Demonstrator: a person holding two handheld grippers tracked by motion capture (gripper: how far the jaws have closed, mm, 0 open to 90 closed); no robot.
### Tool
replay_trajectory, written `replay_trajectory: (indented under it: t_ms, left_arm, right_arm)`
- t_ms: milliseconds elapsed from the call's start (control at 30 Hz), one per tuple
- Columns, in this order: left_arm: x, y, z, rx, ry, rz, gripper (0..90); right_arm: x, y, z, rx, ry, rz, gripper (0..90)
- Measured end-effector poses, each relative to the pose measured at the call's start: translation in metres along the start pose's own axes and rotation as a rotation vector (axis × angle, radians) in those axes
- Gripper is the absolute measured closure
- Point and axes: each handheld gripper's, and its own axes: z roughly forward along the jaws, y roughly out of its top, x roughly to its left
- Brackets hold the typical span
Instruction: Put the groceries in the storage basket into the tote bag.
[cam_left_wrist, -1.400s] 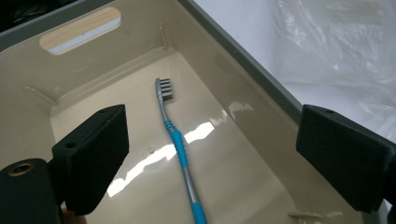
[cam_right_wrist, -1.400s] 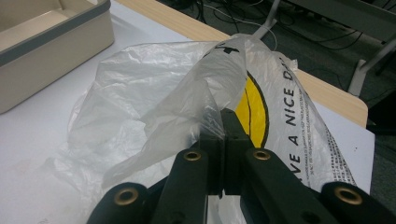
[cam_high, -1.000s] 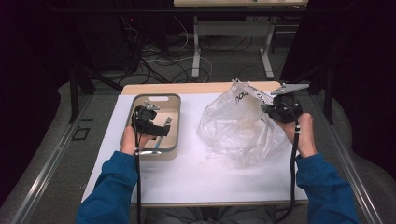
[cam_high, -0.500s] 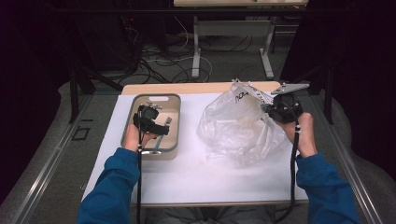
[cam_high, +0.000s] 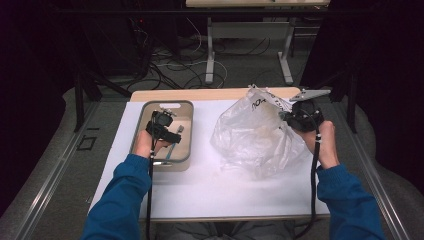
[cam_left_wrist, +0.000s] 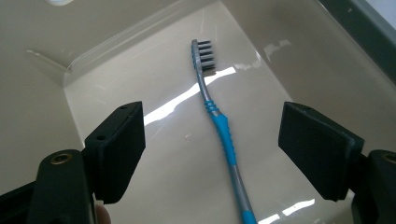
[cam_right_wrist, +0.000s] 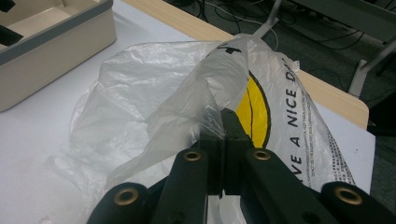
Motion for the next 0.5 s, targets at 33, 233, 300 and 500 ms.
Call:
replay_trajectory:
  t_ms: [33, 233, 300, 500]
  left_arm:
    - [0.0, 0.001, 0.001, 0.01, 0.005, 0.0, 24.0]
    - [0.0, 0.006, 0.008, 0.044, -0.003, 0.011, 26.9]
    - [0.0, 0.007, 0.01, 0.057, -0.004, 0.01, 28.8]
    - [-0.001, 0.01, 0.02, 0.105, -0.021, 0.017, 39.2]
  right_arm:
    - [0.0, 0.0, 0.0, 0.002, -0.001, 0.004, 90.0]
    - [0.0, 0.0, 0.0, 0.005, 0.002, 0.001, 90.0]
    - [0.0, 0.0, 0.0, 0.001, 0.001, -0.007, 90.0]
    - [0.0, 0.001, 0.0, 0.001, 0.002, -0.006, 90.0]
